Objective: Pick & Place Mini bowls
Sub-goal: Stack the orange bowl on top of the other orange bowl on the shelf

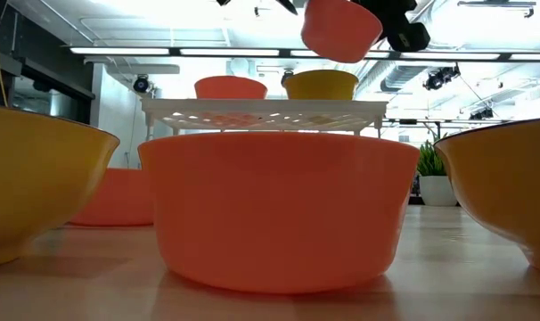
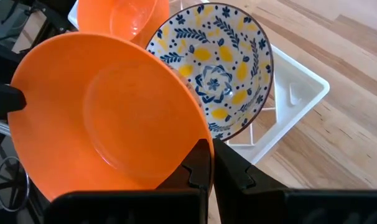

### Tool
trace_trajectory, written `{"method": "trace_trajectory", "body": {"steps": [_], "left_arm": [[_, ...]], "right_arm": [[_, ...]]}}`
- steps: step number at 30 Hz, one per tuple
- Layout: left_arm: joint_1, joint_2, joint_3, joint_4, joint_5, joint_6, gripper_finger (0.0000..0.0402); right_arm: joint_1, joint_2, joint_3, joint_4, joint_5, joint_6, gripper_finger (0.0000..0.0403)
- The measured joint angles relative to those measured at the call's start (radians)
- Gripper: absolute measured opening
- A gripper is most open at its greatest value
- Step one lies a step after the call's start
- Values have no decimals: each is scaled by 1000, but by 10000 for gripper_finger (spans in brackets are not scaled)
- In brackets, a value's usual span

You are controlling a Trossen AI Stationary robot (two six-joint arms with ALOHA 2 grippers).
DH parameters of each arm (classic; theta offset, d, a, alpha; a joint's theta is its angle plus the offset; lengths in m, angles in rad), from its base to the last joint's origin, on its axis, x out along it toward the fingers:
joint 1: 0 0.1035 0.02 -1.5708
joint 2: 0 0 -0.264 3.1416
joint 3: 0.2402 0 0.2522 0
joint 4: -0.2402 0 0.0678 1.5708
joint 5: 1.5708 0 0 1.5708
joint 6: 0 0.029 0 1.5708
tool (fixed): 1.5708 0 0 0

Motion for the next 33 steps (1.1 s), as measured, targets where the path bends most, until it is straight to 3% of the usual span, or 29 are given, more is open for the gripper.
{"method": "trace_trajectory", "body": {"steps": [19, 33], "left_arm": [[-11, 0, 0, -1, 107, 13, 97], [-19, 54, -2, -57, 15, 9, 97]], "right_arm": [[0, -1, 0, 5, -14, -169, 0], [7, 1, -3, 65, -81, -152, 1]]}}
